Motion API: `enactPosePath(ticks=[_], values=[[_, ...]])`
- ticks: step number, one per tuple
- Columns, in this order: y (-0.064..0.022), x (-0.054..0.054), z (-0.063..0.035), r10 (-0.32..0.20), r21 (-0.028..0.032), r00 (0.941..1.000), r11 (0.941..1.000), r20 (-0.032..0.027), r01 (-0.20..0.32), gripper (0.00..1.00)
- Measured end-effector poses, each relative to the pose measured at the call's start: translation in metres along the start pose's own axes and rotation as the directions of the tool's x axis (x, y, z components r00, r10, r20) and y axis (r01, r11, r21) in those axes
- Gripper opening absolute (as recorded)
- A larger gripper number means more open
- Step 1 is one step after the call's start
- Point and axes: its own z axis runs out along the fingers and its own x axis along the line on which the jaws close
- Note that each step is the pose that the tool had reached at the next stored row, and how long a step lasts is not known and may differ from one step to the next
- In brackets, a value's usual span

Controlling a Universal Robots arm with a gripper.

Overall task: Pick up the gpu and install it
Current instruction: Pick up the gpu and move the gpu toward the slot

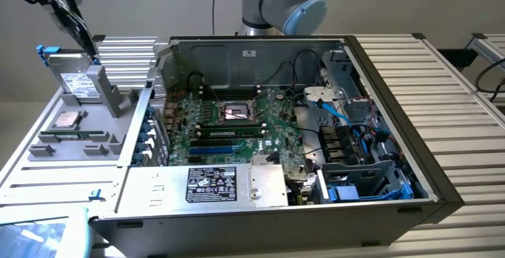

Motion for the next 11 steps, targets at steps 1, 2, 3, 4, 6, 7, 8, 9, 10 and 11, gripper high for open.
enactPosePath(ticks=[1,2,3,4,6,7,8,9,10,11], values=[[0.0,0.0,0.0001,-0.018,0.0003,0.9998,0.9998,-0.0011,0.018,0.28],[0.0,0.0,0.0001,-0.036,0.0006,0.9993,0.9993,-0.0021,0.036,0.28],[0.0,0.0,0.0001,-0.054,0.0008,0.9985,0.9985,-0.0033,0.054,0.28],[0.0,0.0,0.0001,-0.074,0.0011,0.9973,0.9973,-0.0044,0.074,0.28],[0.0,0.0,0.0002,-0.11,0.0015,0.994,0.994,-0.0067,0.11,0.28],[0.0,0.0,0.0002,-0.128,0.0017,0.9918,0.9918,-0.0078,0.128,0.28],[0.0,0.0,0.0002,-0.145,0.0019,0.9894,0.9894,-0.0089,0.145,0.28],[0.0,0.0,0.0002,-0.163,0.002,0.9866,0.9866,-0.01,0.163,0.28],[0.0,0.0,0.0003,-0.181,0.0021,0.9834,0.9835,-0.0112,0.181,0.28],[0.0,0.0,0.0003,-0.199,0.0022,0.9799,0.9799,-0.0123,0.199,0.28]])
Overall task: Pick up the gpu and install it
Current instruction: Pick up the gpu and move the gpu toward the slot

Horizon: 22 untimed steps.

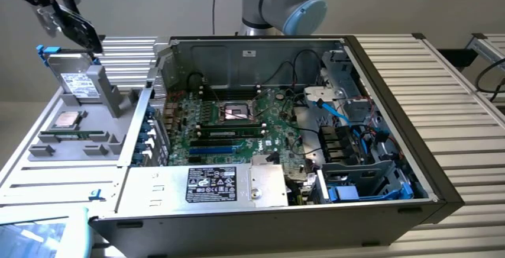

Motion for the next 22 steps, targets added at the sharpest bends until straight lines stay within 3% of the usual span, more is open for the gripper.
enactPosePath(ticks=[5,10,17,22], values=[[0.0,0.0,0.0001,-0.09,0.0013,0.996,0.996,-0.0055,0.09,0.28],[0.0,0.0,0.0003,-0.178,0.002,0.984,0.984,-0.0111,0.178,0.28],[0.0,0.0,0.0005,-0.29,0.0017,0.9567,0.9569,-0.0186,0.29,0.28],[0.0,0.0,0.0006,-0.367,0.001,0.9298,0.9301,-0.0238,0.367,0.28]])
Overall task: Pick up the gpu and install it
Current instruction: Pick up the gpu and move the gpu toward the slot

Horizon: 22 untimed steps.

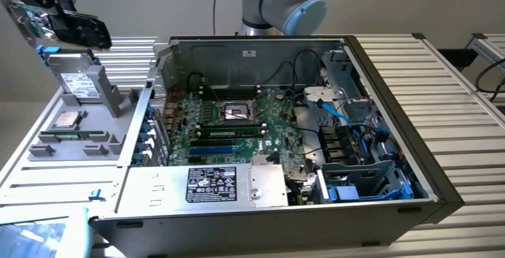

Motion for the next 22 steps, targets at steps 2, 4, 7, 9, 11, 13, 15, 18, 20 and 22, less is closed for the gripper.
enactPosePath(ticks=[2,4,7,9,11,13,15,18,20,22], values=[[0.0,0.0,0.0,-0.032,0.0005,0.9995,0.9995,-0.002,0.032,0.28],[0.0,0.0,0.0001,-0.06,0.0006,0.9982,0.9982,-0.0038,0.06,0.28],[0.0,0.0,0.0003,-0.102,0.0009,0.9948,0.9948,-0.0064,0.102,0.28],[0.0,0.0,0.0003,-0.127,0.0011,0.9918,0.9919,-0.0081,0.127,0.28],[0.0,0.0,0.0003,-0.15,0.0012,0.9886,0.9887,-0.0095,0.15,0.28],[0.0,0.0,0.0003,-0.169,0.0014,0.9856,0.9856,-0.0108,0.169,0.28],[0.0,0.0,0.0003,-0.186,0.0015,0.9824,0.9825,-0.0122,0.186,0.28],[-0.0001,0.0,0.0004,-0.209,0.0017,0.9777,0.9778,-0.0139,0.209,0.28],[-0.0002,-0.0001,0.0005,-0.223,0.0019,0.9748,0.9749,-0.0151,0.223,0.28],[-0.0002,-0.0001,0.0006,-0.234,0.0019,0.9722,0.9723,-0.0161,0.234,0.28]])
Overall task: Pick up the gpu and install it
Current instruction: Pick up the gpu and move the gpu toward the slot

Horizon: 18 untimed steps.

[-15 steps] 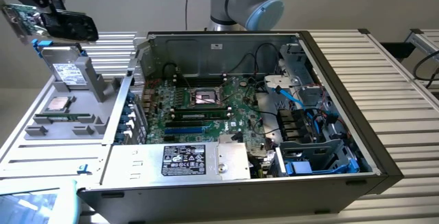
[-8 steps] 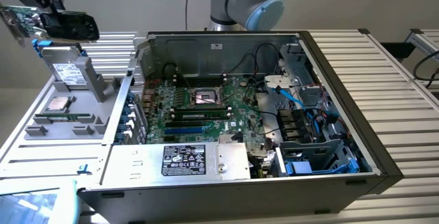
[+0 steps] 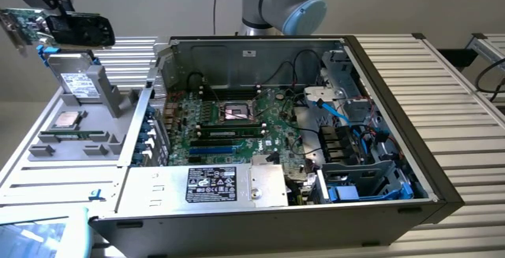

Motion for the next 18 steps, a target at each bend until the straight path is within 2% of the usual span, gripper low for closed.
enactPosePath(ticks=[3,6,10,18], values=[[-0.0001,-0.0002,0.0007,-0.015,0.0011,0.9999,0.9999,-0.0013,0.015,0.28],[-0.0003,-0.0006,0.0015,-0.026,0.005,0.9997,0.9996,-0.003,0.026,0.28],[-0.0005,-0.0012,0.0023,-0.037,0.0166,0.9993,0.9992,-0.0044,0.037,0.28],[-0.0016,-0.0015,0.0021,-0.037,0.0169,0.9993,0.9992,-0.0044,0.038,0.28]])
